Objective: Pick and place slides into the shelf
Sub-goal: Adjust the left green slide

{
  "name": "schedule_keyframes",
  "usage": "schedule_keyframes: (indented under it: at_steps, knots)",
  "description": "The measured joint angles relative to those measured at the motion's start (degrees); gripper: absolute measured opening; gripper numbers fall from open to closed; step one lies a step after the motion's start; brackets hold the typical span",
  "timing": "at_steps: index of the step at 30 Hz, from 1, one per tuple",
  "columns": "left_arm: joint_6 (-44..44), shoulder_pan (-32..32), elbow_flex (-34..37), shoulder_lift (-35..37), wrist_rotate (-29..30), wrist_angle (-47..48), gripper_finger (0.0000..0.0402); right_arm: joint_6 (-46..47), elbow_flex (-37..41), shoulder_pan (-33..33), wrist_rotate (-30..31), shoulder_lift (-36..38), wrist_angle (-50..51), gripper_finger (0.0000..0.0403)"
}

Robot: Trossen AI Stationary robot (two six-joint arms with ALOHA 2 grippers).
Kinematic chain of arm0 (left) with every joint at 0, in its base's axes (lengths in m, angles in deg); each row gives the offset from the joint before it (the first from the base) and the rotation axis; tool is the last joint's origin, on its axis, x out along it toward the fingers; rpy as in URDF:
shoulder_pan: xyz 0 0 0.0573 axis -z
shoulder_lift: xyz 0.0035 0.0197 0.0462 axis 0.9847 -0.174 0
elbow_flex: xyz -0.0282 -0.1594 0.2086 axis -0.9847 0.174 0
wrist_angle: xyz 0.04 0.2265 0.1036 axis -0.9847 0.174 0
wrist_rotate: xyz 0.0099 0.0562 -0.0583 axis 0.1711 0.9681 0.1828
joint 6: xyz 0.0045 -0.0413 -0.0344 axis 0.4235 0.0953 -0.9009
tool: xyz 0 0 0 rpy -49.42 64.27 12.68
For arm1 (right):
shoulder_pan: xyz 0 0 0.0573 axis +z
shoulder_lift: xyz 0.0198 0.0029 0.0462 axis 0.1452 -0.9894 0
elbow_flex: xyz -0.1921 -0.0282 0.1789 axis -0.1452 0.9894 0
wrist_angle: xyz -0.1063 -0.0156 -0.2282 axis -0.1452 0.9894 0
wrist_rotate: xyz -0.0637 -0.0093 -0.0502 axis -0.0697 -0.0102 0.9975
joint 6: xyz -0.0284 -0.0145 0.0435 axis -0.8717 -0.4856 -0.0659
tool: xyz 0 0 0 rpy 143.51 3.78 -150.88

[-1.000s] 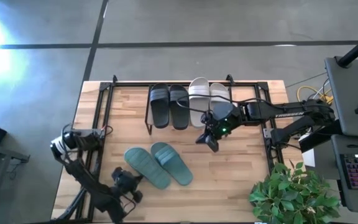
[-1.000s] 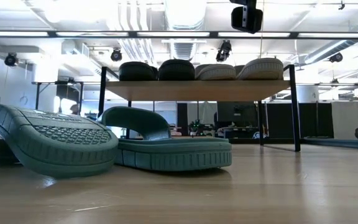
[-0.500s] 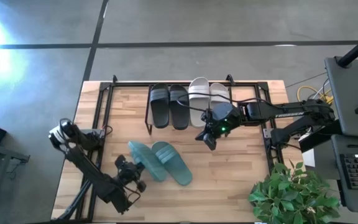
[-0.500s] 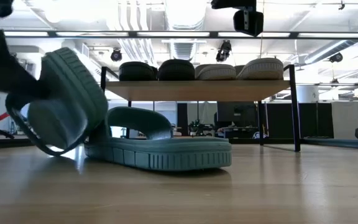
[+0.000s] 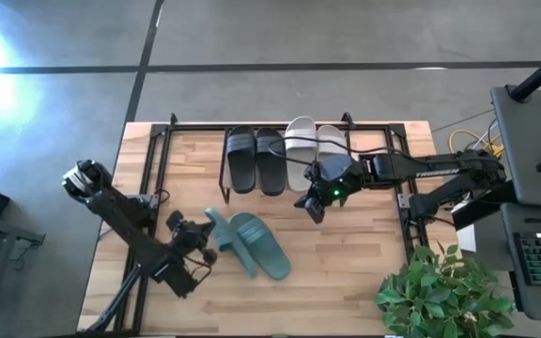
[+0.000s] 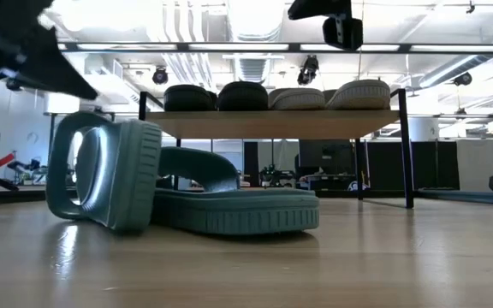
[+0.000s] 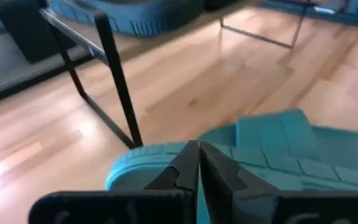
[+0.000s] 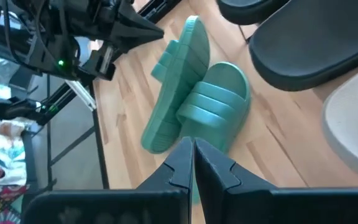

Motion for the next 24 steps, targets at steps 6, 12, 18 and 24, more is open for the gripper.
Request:
schedule_keyframes:
  at_steps: [6, 12, 18, 24]
  knots:
    - [1.21, 4.51, -1.80, 1.17, -1.45, -4.20, 0.0000, 0.77, 0.00, 0.53, -0.01, 0.00, 1.45, 0.0009]
    - [20.40, 5.56, -0.69, -0.69, -7.91, -26.64, 0.0000, 0.72, 0.00, 0.66, 0.44, 0.00, 3.09, 0.0009]
    - [22.08, 0.45, 0.50, -5.61, -1.86, -29.18, 0.0000, 0.82, 0.00, 0.66, 0.46, 0.00, 3.31, 0.0009]
    - [22.10, -5.28, 1.14, -9.60, -0.78, -31.15, 0.0000, 3.56, 0.00, 0.66, 0.46, 0.00, 4.06, 0.0009]
